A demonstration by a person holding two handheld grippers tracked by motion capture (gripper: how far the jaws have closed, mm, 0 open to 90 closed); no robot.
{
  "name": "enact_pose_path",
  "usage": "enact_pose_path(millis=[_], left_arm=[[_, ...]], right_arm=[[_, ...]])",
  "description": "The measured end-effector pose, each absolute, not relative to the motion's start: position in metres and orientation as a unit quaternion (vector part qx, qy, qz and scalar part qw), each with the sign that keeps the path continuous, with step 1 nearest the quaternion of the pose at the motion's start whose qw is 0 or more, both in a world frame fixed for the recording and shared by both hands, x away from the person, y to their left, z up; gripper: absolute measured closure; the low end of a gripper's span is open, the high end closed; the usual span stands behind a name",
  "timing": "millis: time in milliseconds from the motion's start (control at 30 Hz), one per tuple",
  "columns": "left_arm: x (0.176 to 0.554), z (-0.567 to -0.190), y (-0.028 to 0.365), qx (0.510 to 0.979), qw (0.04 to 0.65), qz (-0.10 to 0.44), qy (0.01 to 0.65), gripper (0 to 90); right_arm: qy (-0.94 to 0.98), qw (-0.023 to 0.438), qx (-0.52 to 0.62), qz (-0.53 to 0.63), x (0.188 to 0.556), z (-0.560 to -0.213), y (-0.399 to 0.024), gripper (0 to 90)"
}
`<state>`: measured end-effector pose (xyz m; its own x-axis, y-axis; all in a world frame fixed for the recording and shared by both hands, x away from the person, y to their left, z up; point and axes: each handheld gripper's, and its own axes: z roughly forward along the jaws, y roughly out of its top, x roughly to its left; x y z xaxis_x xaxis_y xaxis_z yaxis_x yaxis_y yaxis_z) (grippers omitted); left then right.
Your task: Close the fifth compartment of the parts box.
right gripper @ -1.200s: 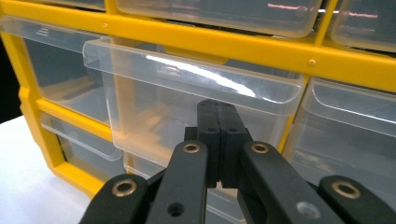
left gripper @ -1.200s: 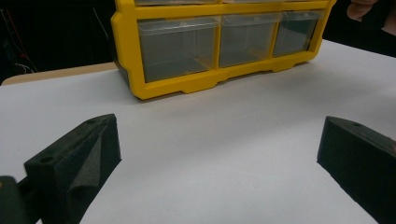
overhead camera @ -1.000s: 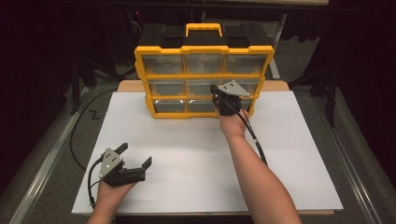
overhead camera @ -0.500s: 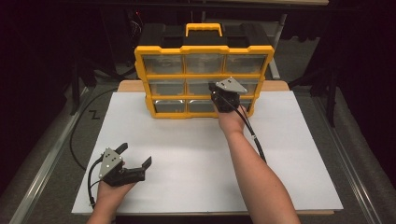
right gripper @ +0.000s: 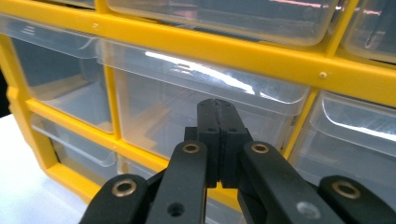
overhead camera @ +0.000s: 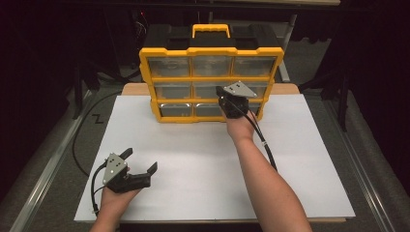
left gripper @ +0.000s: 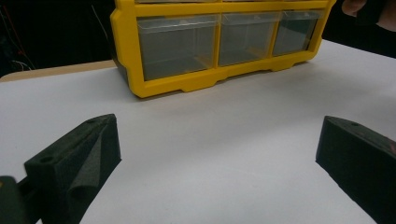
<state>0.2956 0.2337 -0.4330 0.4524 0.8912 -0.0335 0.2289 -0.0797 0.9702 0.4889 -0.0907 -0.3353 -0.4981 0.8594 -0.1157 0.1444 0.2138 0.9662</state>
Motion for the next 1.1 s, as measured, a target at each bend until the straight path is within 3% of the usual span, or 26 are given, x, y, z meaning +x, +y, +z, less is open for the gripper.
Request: enact_pose_path(millis=[500,1100], left_arm=[[0.297,-0.432,0.231,0.672,0.527,0.318,0.413,0.5],[0.300,-0.434,0.229,0.676,0.521,0.322,0.410,0.5]], right_arm=[[0.702,0.326,0.347,0.530,0.452,-0.338,-0.107,90.0],[0.721,0.298,0.346,0.521,0.408,-0.380,-0.148,90.0]])
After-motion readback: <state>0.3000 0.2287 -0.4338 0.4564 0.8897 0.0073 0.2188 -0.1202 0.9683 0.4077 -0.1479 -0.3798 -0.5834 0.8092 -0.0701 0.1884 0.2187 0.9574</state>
